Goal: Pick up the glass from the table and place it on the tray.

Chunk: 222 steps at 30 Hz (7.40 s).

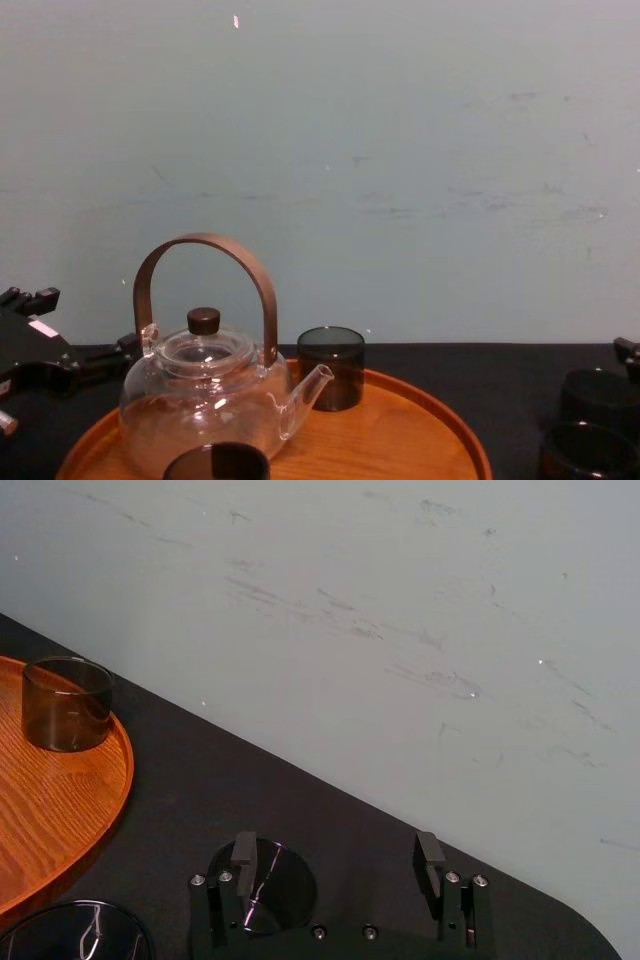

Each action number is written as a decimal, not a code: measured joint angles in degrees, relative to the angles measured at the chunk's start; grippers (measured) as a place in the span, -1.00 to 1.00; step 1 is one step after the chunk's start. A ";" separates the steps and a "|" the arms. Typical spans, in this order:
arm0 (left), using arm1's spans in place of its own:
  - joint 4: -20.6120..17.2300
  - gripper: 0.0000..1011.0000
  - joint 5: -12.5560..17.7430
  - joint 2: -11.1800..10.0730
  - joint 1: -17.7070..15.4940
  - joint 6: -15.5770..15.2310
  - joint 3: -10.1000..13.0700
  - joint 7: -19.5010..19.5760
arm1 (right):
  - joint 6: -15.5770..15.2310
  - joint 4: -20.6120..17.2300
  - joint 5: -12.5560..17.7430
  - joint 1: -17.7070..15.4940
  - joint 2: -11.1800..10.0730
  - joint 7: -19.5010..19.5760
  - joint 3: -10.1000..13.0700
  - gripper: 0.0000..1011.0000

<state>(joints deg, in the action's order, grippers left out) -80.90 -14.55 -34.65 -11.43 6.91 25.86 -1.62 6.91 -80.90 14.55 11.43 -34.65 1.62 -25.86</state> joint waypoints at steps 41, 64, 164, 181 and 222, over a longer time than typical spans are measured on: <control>0.00 0.98 0.00 0.00 0.00 0.00 0.00 0.00 | 0.00 0.00 0.00 0.00 0.00 0.00 0.00 0.98; 0.00 0.98 0.00 0.00 0.00 0.00 0.00 0.00 | -0.45 -3.40 0.25 -2.10 -0.90 -2.24 1.51 0.98; 0.00 0.98 0.00 0.00 0.00 0.00 0.00 0.00 | -8.62 -0.74 0.11 -7.82 8.52 -22.65 9.77 0.98; 0.00 0.98 0.00 0.00 0.00 0.00 0.00 0.00 | -7.88 3.86 -0.44 -5.05 10.69 -24.71 9.08 0.98; 0.00 0.98 0.00 0.00 0.00 0.00 0.00 0.00 | -7.40 5.11 -0.85 -3.76 11.50 -24.55 8.87 0.80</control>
<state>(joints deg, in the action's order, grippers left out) -80.90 -14.55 -34.64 -11.43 6.91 25.86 -1.62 -0.49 -75.79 13.69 7.67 -23.14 -22.92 -16.99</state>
